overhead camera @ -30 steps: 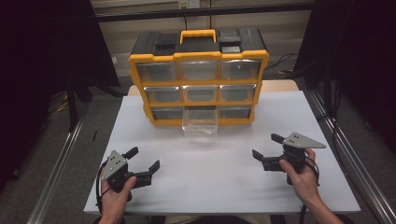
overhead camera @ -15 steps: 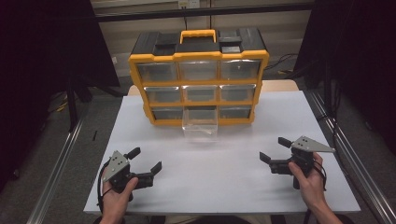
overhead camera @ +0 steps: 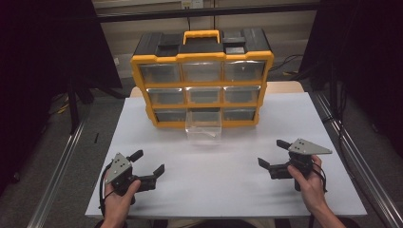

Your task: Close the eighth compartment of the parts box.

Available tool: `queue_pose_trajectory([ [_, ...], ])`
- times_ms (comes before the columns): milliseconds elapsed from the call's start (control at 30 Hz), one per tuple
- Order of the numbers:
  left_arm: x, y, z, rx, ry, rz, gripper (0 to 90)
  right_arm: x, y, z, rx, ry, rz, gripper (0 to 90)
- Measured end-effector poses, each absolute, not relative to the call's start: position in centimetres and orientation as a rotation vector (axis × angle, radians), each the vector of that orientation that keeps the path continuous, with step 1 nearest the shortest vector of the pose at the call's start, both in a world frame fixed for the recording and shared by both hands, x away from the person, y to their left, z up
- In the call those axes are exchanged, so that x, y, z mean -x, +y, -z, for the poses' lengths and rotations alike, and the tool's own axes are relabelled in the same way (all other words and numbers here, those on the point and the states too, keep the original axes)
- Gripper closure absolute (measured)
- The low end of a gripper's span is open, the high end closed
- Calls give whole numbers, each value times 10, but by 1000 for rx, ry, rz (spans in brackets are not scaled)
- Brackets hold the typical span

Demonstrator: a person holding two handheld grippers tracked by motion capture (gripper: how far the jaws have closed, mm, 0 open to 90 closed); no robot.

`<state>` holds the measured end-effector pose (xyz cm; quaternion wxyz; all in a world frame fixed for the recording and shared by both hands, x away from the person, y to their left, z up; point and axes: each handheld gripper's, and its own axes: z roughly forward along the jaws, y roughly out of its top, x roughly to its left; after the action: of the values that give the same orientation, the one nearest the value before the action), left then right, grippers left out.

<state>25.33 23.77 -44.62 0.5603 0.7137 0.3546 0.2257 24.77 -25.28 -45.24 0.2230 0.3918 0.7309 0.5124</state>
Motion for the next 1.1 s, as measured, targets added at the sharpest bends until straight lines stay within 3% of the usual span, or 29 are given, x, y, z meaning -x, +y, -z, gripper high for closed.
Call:
queue_pose_trajectory([
  [1100,-253,237,444,-1686,821,-547,37,-244,-194,444,-847,2173,-1575,20],
])
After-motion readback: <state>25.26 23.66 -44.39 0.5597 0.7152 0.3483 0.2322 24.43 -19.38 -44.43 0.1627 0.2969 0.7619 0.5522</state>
